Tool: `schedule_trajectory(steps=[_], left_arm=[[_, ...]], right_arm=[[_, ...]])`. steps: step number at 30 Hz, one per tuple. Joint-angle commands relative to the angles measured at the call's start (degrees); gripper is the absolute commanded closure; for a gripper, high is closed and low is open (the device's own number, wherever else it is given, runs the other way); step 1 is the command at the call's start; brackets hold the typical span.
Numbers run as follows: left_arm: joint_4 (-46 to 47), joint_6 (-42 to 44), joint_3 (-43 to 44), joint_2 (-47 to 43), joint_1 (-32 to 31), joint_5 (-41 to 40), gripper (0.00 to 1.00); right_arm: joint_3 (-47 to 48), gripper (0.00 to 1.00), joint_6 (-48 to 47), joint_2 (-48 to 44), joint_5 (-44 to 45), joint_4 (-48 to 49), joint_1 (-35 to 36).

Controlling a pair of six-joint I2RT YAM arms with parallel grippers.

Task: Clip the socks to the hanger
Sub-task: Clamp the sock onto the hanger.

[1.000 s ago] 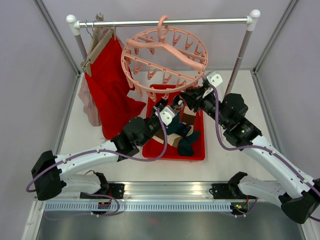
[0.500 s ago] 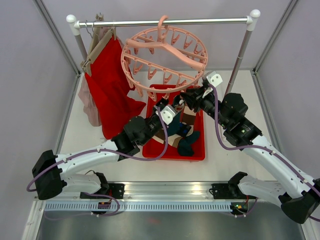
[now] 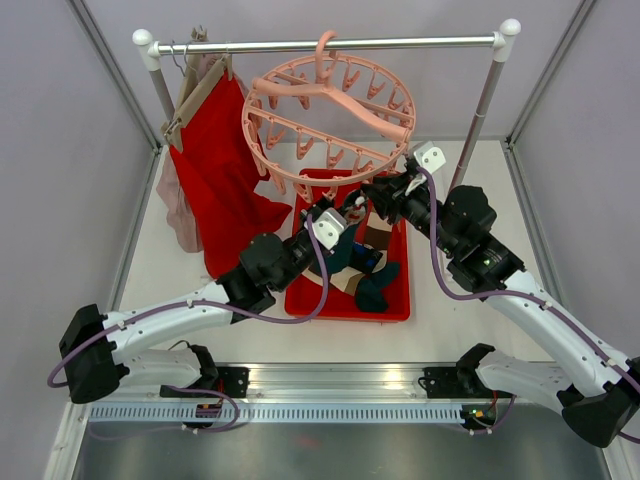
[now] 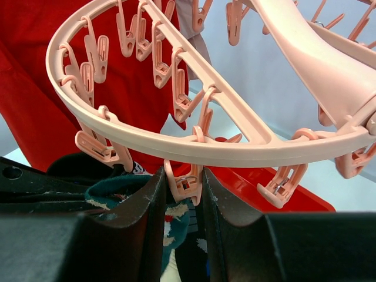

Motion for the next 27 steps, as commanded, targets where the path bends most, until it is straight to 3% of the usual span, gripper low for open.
schedule_trajectory(steps=[1, 12, 13, 16, 17, 20, 22, 27], left_arm=[[2.8, 1.8, 2.4, -0.5, -0.4, -1.1, 0.98], [1.9, 0.9, 3.4, 0.9, -0.5, -2.4, 0.98], [1.7, 0.5, 3.4, 0.6, -0.5, -2.6, 0.98], [0.7, -0.7, 3.1, -0.5, -0.4, -3.7, 0.98], [0.3, -1.1, 3.2, -0.6, -0.5, -4.8, 0.98], [-2.4, -2.6, 4.2, -1.3, -0.4, -8.6, 0.98], [-5.2, -4.1, 5.5, -1.7, -0.4, -12.6, 0.98], [-10.5, -6.2, 8.0, -3.5, -0.5, -20.0, 0.98]], right_arm=[[2.7, 1.00, 0.1, 0.0, -0.2, 0.5, -0.1], [3.6, 0.97, 1.3, 0.2, 0.1, -0.9, -0.2], [3.6, 0.94, 1.6, 0.2, 0.4, -1.1, -0.2], [4.1, 0.70, 3.2, -0.2, 1.2, -1.8, -0.2], [4.3, 0.57, 3.7, -0.4, 1.3, -1.8, -0.2], [5.0, 0.40, 6.0, -1.0, 0.7, -4.3, -0.2], [5.1, 0.33, 7.9, -1.6, -1.1, -5.2, -0.2], [5.3, 0.29, 10.6, -3.9, -1.5, -8.1, -0.2]])
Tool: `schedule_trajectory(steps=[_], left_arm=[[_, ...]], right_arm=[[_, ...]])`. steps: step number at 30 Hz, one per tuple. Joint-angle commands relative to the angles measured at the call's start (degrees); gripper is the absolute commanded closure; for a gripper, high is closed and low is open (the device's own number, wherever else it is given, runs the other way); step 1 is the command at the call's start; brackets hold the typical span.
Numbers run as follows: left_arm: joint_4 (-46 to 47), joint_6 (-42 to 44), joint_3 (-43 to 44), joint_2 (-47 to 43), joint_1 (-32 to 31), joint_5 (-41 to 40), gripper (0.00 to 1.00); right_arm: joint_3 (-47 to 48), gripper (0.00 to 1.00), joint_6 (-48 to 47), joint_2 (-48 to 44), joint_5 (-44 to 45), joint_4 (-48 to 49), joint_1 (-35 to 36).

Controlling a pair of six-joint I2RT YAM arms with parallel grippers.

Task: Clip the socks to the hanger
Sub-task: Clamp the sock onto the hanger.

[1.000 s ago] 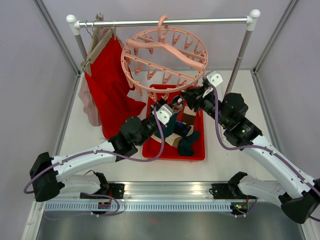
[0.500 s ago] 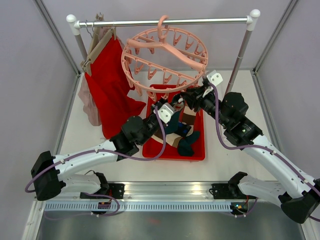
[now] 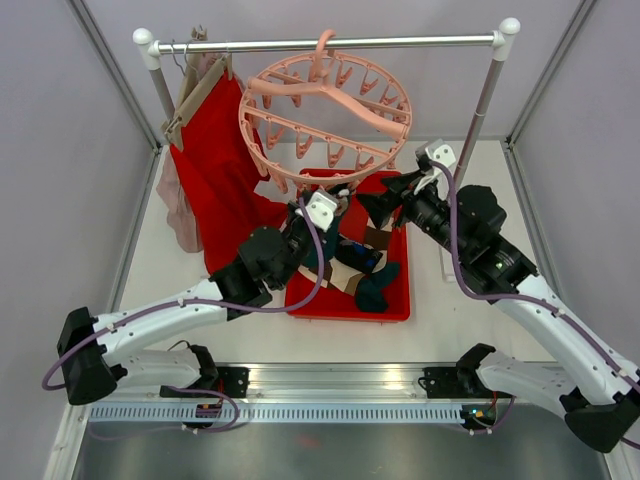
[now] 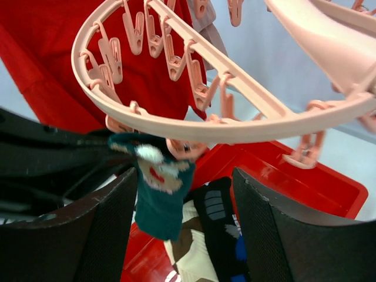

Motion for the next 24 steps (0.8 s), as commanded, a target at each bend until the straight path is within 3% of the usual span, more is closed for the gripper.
schedule_trajectory(steps=[1, 12, 18, 24], left_arm=[[-4.6, -3.7, 4.2, -3.1, -0.2, -9.6, 0.98], [-15.2, -3.8, 10.2, -7.5, 0.1, -21.1, 0.98], [-15.2, 0.3, 9.9, -9.3, 0.7, -24.6, 0.98], [-16.3, -1.2, 8.8, -9.3, 2.9, -26.6, 0.98]], right_arm=[[2.3, 0.28, 3.4, -3.2, -0.3, -2.2, -0.2], [-2.5, 0.26, 3.8, -8.6, 5.9, -8.9, -0.2], [-6.8, 0.27, 4.1, -9.7, 7.9, -10.4, -0.2], [-12.4, 0.30, 6.4, -8.5, 9.8, -11.2, -0.2]])
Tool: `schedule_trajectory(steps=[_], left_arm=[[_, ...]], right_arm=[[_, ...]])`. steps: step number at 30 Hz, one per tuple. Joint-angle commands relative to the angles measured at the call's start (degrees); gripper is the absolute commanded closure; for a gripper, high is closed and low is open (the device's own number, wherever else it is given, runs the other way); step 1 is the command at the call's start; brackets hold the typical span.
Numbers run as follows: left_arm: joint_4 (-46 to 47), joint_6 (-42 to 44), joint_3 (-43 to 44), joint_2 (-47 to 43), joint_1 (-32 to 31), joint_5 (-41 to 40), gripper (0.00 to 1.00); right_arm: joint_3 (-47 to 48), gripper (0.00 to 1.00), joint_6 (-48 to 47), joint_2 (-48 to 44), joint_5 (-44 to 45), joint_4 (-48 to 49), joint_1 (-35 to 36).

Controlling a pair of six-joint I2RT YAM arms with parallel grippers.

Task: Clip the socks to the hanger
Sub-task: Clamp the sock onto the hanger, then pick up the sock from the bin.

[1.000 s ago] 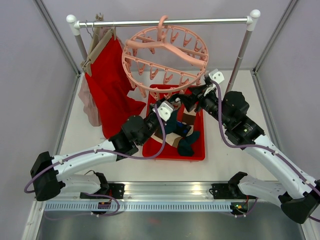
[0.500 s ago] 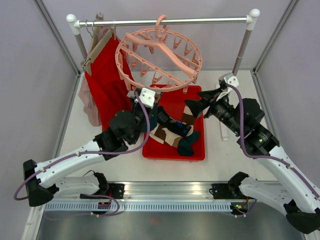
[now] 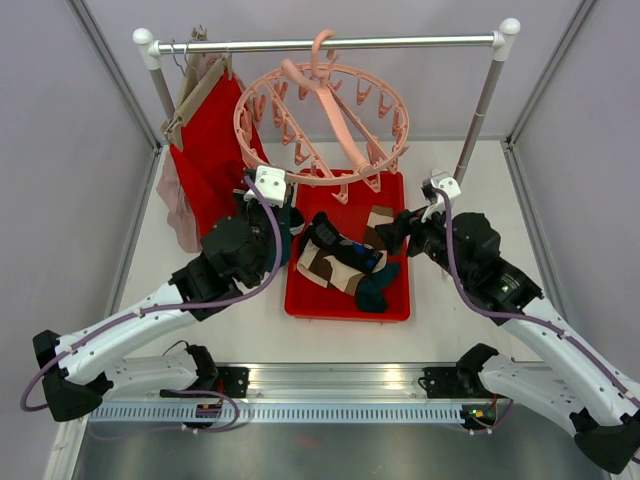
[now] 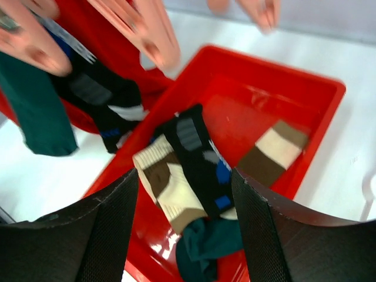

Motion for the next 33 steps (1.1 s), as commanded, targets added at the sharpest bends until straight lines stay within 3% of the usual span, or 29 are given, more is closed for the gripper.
schedule_trajectory(steps=[1, 16, 33], left_arm=[[-0.8, 0.2, 1.0, -0.9, 1.5, -3.0, 0.98], [-2.1, -6.9, -0.2, 1.0, 4.2, -0.1, 0.98], [-1.8, -8.6, -0.6, 0.9, 4.4, 1.5, 0.98]], right_arm=[[-2.9, 0.30, 2.9, 1.3, 3.2, -1.1, -0.2], [-17.2, 0.40, 25.0, 6.9, 14.8, -3.5, 3.6], [-22.6, 0.44, 41.3, 13.8, 15.6, 2.1, 5.5]])
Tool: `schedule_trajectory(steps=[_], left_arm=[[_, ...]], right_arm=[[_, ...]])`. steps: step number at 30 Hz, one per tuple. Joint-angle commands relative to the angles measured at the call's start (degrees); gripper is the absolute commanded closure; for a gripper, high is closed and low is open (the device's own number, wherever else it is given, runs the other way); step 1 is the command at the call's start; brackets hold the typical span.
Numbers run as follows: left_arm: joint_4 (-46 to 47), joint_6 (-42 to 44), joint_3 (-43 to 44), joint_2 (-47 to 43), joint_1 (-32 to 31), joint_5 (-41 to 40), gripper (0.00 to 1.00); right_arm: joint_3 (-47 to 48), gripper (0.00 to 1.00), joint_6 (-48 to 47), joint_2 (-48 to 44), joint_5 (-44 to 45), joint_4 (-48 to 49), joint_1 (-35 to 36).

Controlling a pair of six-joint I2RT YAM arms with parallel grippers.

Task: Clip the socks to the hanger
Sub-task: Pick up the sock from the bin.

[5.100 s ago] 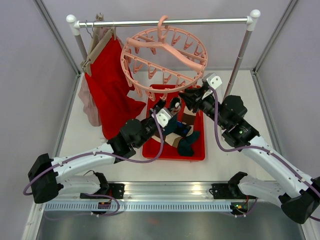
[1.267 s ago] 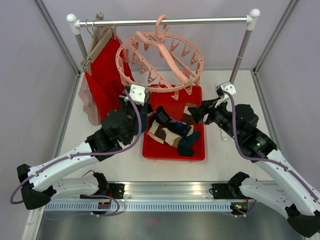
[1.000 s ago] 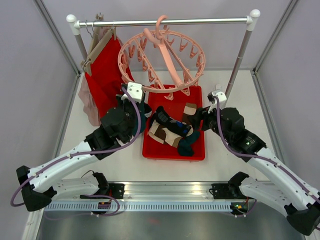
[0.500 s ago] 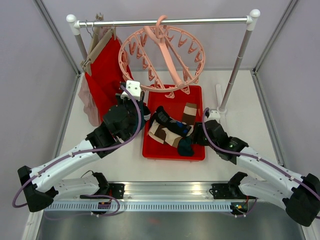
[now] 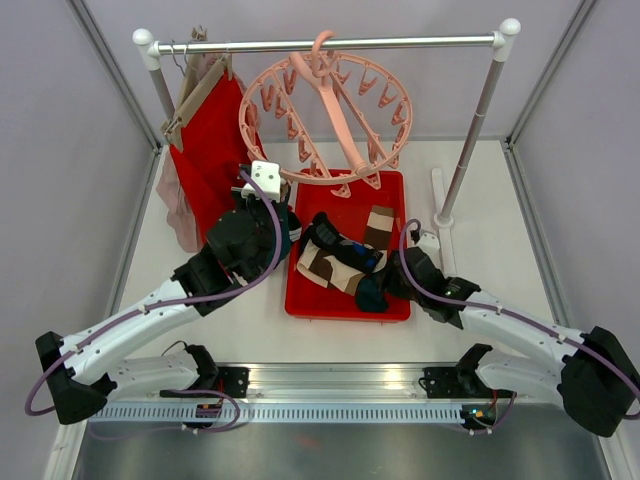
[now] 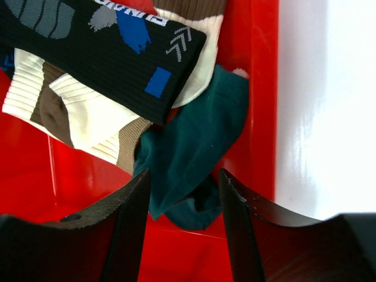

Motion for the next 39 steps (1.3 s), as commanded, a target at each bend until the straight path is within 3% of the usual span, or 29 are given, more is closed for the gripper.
schedule_trajectory(steps=[1, 8, 11, 15, 22, 28, 34, 35, 39], left_arm=[[0.8, -2.2, -0.1, -0.1, 0.3, 1.1, 0.98], [0.6, -2.5, 0.0, -0.3, 0.3, 1.7, 0.98], [0.1, -2.9, 0.0, -0.8, 0.3, 2.7, 0.97], [-1.1, -3.8, -0.2, -0.8, 0.3, 4.5, 0.96], [-4.0, -7.8, 0.9, -1.2, 0.3, 9.8, 0.92], [-7.2, -10.6, 2.3, -1.4, 0.3, 16.8, 0.86], [-9.4, -14.5, 3.6, -1.6, 0.3, 24.1, 0.77], [-11.7, -15.8, 4.4, -2.0, 0.2, 28.6, 0.70], [-13.5, -17.7, 5.1, -3.1, 0.2, 33.2, 0.62]], right_arm=[[-0.6, 0.44, 5.7, 2.7, 1.9, 3.3, 0.5], [-0.1, 0.49, 7.5, 8.8, 2.6, 7.3, 0.5], [0.4, 0.81, 7.0, 9.8, 4.1, 7.4, 0.5], [1.4, 0.99, 4.9, 10.1, 4.2, 7.1, 0.5], [2.8, 1.00, -3.0, 4.5, 2.6, 7.0, 0.7], [4.6, 1.00, -15.2, -6.7, 0.6, 8.9, 1.2], [5.5, 1.00, -25.2, -14.3, -8.8, 12.5, 1.2], [8.0, 1.00, -28.2, -15.4, -12.9, 11.8, 1.2], [10.0, 1.00, -31.9, -17.5, -20.3, 11.1, 1.2]])
